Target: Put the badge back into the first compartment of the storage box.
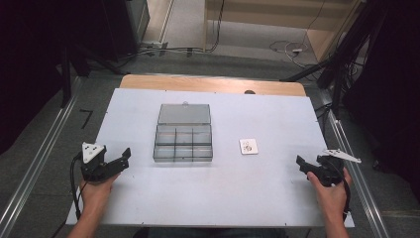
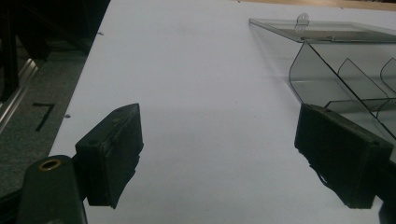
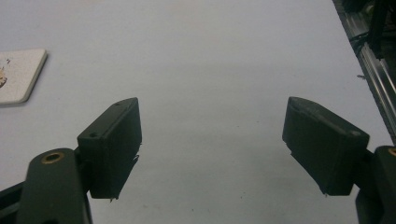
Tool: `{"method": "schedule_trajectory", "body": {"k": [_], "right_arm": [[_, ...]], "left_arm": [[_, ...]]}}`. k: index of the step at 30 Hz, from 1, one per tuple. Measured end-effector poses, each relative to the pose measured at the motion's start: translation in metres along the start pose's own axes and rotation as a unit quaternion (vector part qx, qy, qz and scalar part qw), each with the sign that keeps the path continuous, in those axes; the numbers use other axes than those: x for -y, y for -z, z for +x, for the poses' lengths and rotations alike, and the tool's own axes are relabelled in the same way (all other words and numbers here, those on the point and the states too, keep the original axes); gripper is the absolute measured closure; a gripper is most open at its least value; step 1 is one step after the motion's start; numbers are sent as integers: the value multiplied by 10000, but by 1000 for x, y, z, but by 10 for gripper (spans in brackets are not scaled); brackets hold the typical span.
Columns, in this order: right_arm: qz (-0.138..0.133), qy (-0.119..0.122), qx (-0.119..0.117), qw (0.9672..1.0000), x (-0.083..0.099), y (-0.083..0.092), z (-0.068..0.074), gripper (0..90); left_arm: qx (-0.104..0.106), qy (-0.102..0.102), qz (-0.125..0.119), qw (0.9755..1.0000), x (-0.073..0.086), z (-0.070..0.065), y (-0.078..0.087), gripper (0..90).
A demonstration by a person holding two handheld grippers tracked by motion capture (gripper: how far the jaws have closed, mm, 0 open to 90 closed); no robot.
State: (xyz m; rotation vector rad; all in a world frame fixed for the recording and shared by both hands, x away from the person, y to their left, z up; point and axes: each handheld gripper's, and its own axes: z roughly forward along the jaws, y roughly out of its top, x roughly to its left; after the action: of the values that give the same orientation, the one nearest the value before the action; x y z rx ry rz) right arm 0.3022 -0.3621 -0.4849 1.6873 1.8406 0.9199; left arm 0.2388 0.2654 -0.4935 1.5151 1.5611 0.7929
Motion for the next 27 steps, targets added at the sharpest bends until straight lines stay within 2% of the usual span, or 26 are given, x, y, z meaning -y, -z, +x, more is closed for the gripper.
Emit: {"method": "schedule_trajectory", "body": {"k": [27], "right_arm": [[62, 187, -124, 9997, -2, -5, 16, 184]], "left_arm": [[9, 1, 8, 10000, 0, -1, -1, 155]]}}
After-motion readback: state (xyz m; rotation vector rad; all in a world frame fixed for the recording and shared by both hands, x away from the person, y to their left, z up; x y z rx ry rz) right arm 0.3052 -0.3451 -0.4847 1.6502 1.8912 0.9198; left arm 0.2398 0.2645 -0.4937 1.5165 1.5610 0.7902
